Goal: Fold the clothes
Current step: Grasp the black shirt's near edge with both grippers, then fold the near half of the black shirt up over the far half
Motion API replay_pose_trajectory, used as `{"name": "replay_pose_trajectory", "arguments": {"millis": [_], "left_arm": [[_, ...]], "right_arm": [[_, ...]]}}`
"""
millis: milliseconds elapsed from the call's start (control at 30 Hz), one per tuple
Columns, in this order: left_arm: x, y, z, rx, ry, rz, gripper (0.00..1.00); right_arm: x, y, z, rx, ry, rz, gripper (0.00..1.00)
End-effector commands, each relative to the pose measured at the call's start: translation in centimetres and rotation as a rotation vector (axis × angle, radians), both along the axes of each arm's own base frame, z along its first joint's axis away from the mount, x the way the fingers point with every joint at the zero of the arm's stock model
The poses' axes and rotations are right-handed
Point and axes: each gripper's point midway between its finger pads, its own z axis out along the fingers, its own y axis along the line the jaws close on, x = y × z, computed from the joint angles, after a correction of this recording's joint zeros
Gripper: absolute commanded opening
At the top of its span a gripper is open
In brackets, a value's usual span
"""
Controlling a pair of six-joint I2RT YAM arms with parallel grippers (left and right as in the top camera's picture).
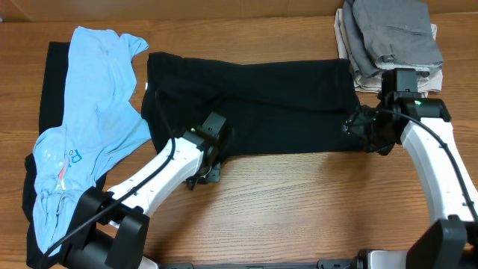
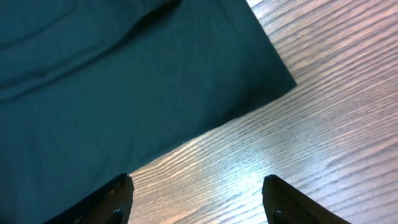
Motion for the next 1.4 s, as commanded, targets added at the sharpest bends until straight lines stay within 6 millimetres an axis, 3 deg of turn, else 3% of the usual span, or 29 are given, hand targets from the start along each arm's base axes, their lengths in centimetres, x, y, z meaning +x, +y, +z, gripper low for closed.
{"name": "replay_pose_trajectory", "arguments": {"millis": [0,233,467,867,1200,1367], "left_arm": [[2.1,-0.6,3.3,-0.004,-0.042,-0.025,0.04],[3.6,-1.4,7.0,-0.027,-0.077,-0.043,0.04],[3.3,-1.1,7.1,-0.013,-0.063,-0.061,0.04],[3.5,-0.8,7.1,0.004,-0.072,-0.061,0.04],[3.5,-0.7,7.2,0.014,-0.074,-0.061,0.04],[3.6,-0.5,7.2,0.025,-0.079,-0.061,0.04]], "right_arm": [[0.6,-0.5,-1.3,-0.018,0.017,-0.008,0.67],[2.1,-1.0,-4.6,-0.041,0.054,-0.013,0.57],[1.7,-1.6,-8.7,-0.068,0.164,-0.025,0.56],[-0.9,-1.8,-12.9,-0.073,0.219,-0.104,0.51],[-1.9,-1.6,-13.0,-0.062,0.257,-0.121,0.42],[-2.7,-1.0,-12.9,-0.032,0.291,-0.104,0.57]]}}
